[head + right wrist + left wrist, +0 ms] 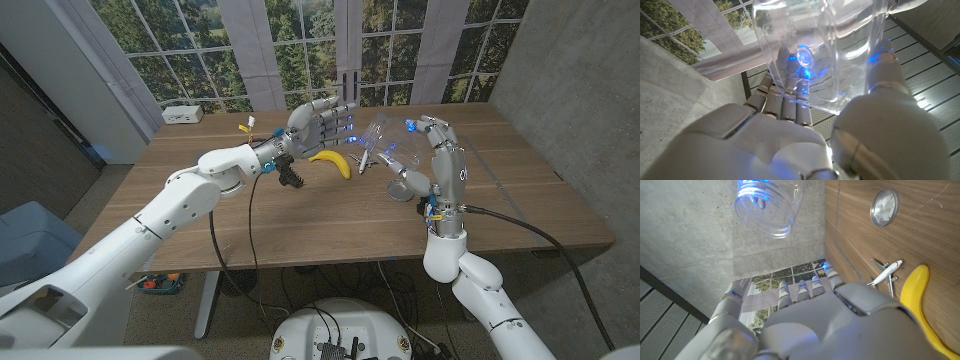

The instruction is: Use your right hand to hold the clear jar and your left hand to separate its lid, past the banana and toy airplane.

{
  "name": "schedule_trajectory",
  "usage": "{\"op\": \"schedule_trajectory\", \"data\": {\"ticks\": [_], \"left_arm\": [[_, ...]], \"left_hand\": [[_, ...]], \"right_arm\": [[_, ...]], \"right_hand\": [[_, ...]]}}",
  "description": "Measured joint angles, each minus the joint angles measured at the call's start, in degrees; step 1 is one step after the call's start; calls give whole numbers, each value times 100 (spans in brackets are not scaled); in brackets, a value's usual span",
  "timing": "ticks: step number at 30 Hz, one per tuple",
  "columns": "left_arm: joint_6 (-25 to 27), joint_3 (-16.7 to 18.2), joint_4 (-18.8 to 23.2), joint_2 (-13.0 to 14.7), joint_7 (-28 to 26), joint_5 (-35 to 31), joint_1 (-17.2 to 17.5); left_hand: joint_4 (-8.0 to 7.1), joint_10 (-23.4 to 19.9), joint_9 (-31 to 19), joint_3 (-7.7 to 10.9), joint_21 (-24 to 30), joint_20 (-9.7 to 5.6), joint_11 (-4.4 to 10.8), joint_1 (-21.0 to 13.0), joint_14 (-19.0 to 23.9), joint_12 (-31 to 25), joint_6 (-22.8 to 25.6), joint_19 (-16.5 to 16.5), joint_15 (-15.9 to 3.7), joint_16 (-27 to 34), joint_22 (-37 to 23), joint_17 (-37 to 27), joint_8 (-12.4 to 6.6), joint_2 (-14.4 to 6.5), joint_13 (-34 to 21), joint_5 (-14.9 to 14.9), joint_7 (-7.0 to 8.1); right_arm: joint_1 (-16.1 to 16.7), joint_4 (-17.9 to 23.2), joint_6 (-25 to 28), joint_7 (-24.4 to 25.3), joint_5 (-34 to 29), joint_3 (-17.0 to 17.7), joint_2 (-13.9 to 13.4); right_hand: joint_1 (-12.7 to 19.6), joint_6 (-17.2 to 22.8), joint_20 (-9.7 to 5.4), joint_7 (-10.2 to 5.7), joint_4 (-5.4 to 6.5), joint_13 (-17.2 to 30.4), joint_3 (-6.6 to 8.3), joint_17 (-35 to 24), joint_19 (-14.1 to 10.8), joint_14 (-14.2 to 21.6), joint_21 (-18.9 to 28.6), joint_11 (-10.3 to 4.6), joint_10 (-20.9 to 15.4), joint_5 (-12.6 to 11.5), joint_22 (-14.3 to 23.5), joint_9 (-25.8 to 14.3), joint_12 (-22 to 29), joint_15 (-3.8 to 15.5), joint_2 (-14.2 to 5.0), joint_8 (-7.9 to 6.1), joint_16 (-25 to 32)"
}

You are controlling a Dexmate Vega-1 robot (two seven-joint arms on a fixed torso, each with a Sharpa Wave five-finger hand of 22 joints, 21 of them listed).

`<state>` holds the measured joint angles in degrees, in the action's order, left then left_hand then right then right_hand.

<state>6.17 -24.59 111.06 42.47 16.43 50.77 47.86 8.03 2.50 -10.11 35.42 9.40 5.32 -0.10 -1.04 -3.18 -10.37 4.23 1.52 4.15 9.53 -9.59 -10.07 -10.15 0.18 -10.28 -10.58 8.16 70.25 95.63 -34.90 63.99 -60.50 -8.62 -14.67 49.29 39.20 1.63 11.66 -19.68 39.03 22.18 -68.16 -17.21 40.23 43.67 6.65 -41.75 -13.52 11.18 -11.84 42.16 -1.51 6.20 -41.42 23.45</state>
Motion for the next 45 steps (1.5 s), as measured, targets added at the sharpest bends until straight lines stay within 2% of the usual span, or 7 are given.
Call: {"op": "schedule_trajectory", "data": {"ticks": [5,6,9,14,15,19,45], "left_arm": [[-133,0,-111,-115,-38,-99,87],[-617,-3,-132,-136,-221,-530,101],[-960,-19,-216,-207,-417,-931,141],[-960,-36,-362,-313,-417,-931,190],[-1556,-39,-415,-346,-839,-1737,200],[-1819,-39,-530,-429,-1052,-2090,227],[-2785,247,-869,-777,-2532,-3920,581]], "left_hand": [[0,122,0,0,0,-33,81,-14,-128,0,-78,-153,-13,0,0,22,0,-14,17,0,64],[0,122,0,0,0,-43,81,-34,-134,0,-78,-164,-6,0,0,22,0,-34,17,0,64],[0,122,-1,0,0,-51,81,-35,-134,0,-108,-172,-6,0,0,21,0,-35,17,0,95],[0,153,-1,0,59,-52,112,-35,-132,0,-75,-171,-8,19,-1,21,0,-35,17,0,128],[0,153,-1,0,60,-65,112,-35,-125,0,-75,-158,-40,23,0,21,0,-35,17,0,128],[23,153,-1,-24,60,-84,112,-58,-153,0,-44,-139,-69,23,-1,21,0,-58,17,0,159],[46,358,25,-47,59,-235,316,-87,-441,0,-55,-397,-252,23,-1,20,-1,-148,15,0,353]], "right_arm": [[-17,0,239,1,389,-66,-73],[-76,38,279,1,461,-307,-334],[-76,38,389,-5,661,-307,-334],[-114,82,668,-92,1160,-469,-511],[-165,173,732,-133,1282,-706,-768],[-200,304,957,-298,1677,-887,-960],[-348,755,2167,-1452,3256,-1336,-1325]], "right_hand": [[0,0,-18,0,0,0,0,0,-61,0,22,0,0,-5,0,0,0,0,0,0,0],[0,0,1,0,0,0,0,0,-79,0,22,0,0,-5,0,0,0,0,0,0,0],[0,0,2,0,0,0,0,15,-80,0,22,0,0,-5,0,0,0,0,0,0,0],[0,0,-19,0,0,0,0,27,-101,0,66,0,0,-5,0,0,0,0,0,0,0],[0,0,-19,0,0,0,0,27,-101,0,66,0,0,-5,0,0,0,0,0,0,0],[0,0,-19,0,0,0,0,27,-101,0,66,0,0,-5,0,0,0,0,0,0,0],[0,0,22,0,0,0,0,53,-141,0,110,0,0,23,0,0,-25,0,0,0,0]]}}
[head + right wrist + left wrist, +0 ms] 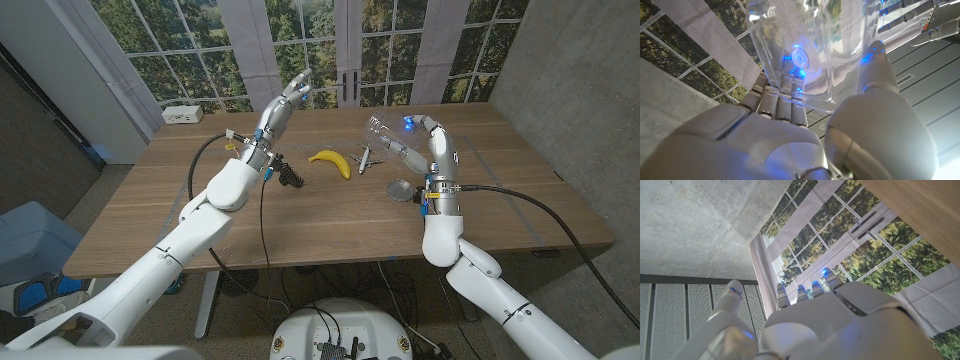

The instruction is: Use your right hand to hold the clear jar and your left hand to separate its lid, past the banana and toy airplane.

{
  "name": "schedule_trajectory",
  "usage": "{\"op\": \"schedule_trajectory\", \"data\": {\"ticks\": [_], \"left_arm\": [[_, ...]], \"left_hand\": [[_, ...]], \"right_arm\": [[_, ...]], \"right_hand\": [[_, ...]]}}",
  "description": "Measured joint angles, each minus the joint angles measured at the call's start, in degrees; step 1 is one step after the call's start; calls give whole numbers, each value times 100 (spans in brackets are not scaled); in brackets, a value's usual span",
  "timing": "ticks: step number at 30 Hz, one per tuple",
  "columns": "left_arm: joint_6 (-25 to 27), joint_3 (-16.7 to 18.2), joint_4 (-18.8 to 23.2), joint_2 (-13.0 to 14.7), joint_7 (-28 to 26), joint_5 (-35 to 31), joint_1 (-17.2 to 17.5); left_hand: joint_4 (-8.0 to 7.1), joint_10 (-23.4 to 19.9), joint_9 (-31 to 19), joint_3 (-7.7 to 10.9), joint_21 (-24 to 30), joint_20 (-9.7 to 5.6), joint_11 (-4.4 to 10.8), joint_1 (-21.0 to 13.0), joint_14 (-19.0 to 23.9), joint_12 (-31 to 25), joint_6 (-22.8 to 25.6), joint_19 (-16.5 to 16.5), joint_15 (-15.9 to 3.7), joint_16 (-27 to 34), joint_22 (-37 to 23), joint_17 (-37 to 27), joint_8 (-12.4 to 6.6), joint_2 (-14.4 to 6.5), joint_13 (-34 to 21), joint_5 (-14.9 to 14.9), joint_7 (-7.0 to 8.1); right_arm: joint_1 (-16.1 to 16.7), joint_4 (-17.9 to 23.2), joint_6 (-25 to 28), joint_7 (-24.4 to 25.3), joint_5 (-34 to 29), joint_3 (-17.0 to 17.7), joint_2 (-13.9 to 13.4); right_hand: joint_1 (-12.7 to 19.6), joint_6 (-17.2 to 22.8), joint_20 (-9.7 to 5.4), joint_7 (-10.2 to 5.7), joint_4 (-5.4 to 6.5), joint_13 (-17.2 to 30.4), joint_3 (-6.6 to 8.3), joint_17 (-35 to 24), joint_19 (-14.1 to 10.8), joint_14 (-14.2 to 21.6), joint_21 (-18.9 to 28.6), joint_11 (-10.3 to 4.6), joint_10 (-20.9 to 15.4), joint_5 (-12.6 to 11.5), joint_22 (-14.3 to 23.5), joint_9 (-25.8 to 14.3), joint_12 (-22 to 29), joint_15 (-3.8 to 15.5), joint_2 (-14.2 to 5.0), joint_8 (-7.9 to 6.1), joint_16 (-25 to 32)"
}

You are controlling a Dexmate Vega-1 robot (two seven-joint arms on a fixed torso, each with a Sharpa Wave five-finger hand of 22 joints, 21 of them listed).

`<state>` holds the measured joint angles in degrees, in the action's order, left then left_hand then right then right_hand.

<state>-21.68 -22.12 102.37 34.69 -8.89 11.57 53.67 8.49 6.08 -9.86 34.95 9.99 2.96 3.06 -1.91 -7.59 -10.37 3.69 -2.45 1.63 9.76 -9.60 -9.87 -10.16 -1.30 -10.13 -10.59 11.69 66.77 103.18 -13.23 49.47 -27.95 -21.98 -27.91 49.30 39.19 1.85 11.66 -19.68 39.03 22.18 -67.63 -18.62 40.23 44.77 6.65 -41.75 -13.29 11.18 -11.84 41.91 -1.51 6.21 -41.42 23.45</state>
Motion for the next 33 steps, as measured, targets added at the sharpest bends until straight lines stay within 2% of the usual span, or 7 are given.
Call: {"op": "schedule_trajectory", "data": {"ticks": [16,33], "left_arm": [[80,184,107,31,-240,-189,161],[279,365,222,121,-255,96,294]], "left_hand": [[0,92,-1,0,0,-31,31,0,-103,0,-31,-113,-20,0,-1,-1,0,0,-1,0,30],[24,91,-1,-24,0,-31,31,0,-102,0,-9,-113,-20,0,-1,-1,0,0,28,0,50]], "right_arm": [[-105,27,583,-270,179,-286,-80],[-292,-275,1050,-260,133,-682,-135]], "right_hand": [[0,0,0,0,0,0,0,-1,0,0,0,32,-32,27,0,0,-51,0,0,0,0],[0,0,21,0,0,0,0,-16,22,0,0,31,-31,10,1,0,-56,0,0,0,0]]}}
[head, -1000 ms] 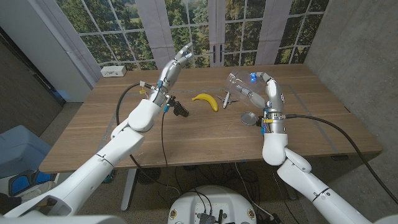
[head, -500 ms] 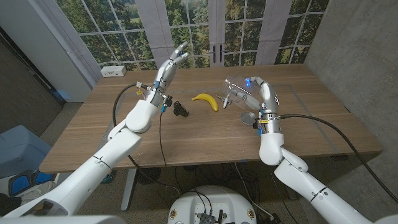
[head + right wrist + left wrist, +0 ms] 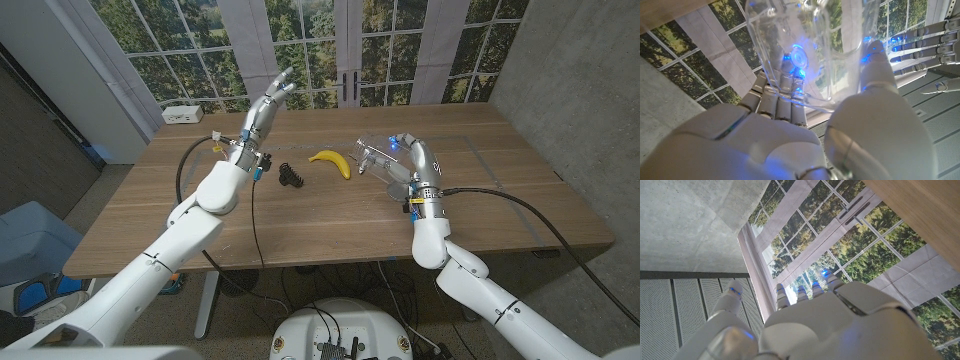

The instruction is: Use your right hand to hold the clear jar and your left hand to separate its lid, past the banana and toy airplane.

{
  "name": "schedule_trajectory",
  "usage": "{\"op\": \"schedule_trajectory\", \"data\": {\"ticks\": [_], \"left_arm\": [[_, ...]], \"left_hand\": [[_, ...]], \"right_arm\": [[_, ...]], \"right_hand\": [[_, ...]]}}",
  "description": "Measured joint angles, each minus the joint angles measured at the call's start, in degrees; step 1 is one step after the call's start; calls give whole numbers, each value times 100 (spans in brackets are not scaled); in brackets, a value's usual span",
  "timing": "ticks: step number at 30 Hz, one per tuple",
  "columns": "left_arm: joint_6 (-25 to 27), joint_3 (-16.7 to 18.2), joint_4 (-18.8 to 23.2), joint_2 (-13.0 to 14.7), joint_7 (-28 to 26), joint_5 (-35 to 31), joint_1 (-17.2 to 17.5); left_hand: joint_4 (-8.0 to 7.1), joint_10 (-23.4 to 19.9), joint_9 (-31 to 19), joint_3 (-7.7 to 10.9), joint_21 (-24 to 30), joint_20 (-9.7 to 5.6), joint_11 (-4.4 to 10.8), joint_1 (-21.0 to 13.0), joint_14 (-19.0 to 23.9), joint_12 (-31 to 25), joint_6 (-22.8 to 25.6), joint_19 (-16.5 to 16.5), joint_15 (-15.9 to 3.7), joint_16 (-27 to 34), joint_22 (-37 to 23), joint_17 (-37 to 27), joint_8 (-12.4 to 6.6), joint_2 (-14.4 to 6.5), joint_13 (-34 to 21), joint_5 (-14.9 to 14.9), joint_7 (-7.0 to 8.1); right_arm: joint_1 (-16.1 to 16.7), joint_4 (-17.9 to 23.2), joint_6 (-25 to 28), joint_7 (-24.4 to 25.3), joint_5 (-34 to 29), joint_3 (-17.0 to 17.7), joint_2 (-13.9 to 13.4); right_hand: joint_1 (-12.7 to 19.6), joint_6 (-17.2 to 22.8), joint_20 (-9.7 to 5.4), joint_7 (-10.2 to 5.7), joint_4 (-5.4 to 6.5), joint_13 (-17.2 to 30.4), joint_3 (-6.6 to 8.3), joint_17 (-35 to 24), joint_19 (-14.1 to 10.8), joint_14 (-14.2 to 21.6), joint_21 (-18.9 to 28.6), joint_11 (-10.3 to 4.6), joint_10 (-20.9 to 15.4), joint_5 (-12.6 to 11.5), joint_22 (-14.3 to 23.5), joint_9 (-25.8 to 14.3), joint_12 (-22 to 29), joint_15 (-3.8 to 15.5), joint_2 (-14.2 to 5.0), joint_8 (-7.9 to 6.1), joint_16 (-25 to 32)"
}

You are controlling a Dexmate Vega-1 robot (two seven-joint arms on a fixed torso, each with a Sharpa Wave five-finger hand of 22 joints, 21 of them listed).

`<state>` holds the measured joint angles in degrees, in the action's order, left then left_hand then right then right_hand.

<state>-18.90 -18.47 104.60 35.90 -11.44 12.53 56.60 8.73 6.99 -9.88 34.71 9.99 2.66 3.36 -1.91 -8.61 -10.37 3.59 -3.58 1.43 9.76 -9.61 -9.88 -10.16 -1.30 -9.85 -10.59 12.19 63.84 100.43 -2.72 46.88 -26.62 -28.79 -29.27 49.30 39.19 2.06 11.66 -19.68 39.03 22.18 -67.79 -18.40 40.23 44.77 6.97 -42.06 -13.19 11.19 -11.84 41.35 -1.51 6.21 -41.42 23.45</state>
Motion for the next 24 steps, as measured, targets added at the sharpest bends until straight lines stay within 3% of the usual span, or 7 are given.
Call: {"op": "schedule_trajectory", "data": {"ticks": [24], "left_arm": [[106,50,-67,102,257,400,-76]], "left_hand": [[0,0,0,-47,0,30,0,24,-9,-23,0,-30,52,23,0,0,0,24,-1,0,-1]], "right_arm": [[-237,-341,482,-56,-45,-510,-76]], "right_hand": [[-1,0,40,0,0,0,0,16,41,0,44,-2,2,-18,0,0,-55,0,-1,0,0]]}}
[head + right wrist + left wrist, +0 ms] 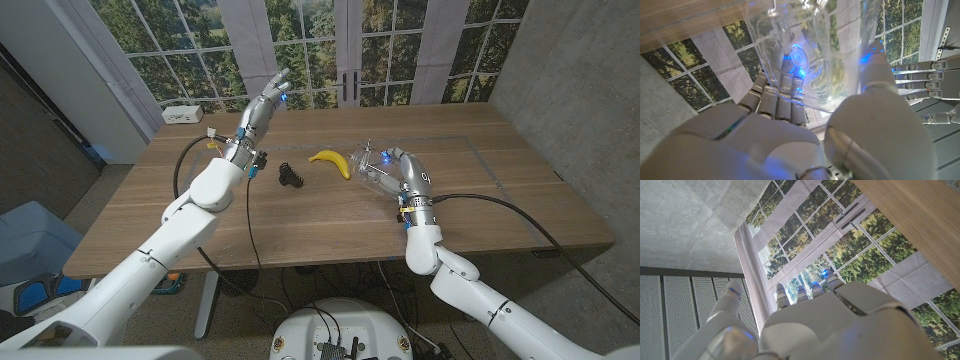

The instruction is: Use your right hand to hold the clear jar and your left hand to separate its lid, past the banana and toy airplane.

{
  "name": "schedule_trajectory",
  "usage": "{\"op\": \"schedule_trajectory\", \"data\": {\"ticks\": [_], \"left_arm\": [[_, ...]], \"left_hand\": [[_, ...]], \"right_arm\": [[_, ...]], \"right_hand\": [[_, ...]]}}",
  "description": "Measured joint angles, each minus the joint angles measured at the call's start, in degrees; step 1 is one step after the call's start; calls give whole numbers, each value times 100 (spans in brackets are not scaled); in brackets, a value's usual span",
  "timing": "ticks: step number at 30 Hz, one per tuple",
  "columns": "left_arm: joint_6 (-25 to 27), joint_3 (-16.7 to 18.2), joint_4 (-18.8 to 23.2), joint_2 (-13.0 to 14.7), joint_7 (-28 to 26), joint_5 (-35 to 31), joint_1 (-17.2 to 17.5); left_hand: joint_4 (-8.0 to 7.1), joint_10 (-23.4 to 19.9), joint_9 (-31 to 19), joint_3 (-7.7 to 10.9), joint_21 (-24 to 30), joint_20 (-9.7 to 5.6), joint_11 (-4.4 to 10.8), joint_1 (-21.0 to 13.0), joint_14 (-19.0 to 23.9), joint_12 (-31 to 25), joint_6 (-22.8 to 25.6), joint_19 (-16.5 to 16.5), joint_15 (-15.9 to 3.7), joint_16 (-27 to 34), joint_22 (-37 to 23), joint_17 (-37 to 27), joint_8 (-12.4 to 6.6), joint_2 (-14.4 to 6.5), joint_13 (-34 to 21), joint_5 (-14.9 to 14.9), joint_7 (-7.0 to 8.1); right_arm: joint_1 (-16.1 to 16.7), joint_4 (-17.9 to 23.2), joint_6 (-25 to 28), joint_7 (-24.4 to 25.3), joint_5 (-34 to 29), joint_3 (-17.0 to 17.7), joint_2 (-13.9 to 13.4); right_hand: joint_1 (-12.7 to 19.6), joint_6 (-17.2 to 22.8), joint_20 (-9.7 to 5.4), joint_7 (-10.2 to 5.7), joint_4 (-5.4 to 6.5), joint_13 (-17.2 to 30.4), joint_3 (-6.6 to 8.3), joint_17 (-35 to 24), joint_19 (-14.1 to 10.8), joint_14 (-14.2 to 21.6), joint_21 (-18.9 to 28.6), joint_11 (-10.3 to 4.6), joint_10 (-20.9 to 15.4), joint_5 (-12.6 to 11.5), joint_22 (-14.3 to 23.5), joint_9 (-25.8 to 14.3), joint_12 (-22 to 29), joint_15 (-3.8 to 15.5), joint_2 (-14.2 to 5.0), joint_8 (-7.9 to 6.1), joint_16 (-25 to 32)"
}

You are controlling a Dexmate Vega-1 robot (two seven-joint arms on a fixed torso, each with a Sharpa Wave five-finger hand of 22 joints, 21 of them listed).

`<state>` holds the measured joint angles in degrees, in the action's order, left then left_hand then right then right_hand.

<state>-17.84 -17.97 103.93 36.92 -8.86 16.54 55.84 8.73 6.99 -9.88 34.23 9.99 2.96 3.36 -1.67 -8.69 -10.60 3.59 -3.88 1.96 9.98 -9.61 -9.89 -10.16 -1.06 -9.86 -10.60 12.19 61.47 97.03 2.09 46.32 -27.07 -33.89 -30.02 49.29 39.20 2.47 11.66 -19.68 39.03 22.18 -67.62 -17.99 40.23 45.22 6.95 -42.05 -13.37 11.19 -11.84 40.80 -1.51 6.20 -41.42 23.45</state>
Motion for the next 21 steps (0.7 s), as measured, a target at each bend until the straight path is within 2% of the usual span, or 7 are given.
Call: {"op": "schedule_trajectory", "data": {"ticks": [7,14,15,16,21], "left_arm": [[-39,-25,-55,5,43,20,-57],[-64,-45,-102,6,85,41,-101],[-69,-50,-116,6,92,45,-115],[-69,-53,-123,6,93,46,-121],[-83,-63,-150,13,122,55,-147]], "left_hand": [[0,0,0,0,0,0,0,0,0,0,0,0,0,0,0,0,0,0,0,-2,0],[0,0,-1,0,0,0,0,0,0,0,0,0,0,0,0,0,0,0,-1,-2,0],[0,0,0,0,0,0,0,0,0,0,0,0,0,0,0,0,0,0,-1,-2,0],[0,0,0,0,0,0,0,0,0,0,13,0,0,0,0,0,0,0,-1,-2,-13],[-1,31,-1,0,0,0,-31,0,31,0,42,0,30,0,0,0,0,0,-1,-2,-2]], "right_arm": [[-57,-50,187,-93,-37,-148,-28],[-101,-54,405,-186,-61,-253,-44],[-109,-41,505,-228,-75,-272,-49],[-113,-34,565,-247,-85,-281,-50],[-164,81,972,-447,-180,-380,-77]], "right_hand": [[-1,0,0,0,0,0,0,0,0,0,0,-22,23,0,0,0,-28,0,-1,0,-47],[-2,-3,44,-3,0,1,0,129,45,0,0,-135,135,0,-2,0,-117,0,-2,15,-223],[-2,-53,72,-53,0,26,0,170,72,0,0,-187,187,0,-18,0,-168,0,-2,55,-283],[-2,-109,73,-109,0,222,0,206,73,-25,0,-244,244,0,-25,0,-216,106,-2,96,-323],[-2,-414,177,-415,0,414,0,343,133,-197,46,-526,526,52,-26,-43,-480,362,-2,354,-478]]}}
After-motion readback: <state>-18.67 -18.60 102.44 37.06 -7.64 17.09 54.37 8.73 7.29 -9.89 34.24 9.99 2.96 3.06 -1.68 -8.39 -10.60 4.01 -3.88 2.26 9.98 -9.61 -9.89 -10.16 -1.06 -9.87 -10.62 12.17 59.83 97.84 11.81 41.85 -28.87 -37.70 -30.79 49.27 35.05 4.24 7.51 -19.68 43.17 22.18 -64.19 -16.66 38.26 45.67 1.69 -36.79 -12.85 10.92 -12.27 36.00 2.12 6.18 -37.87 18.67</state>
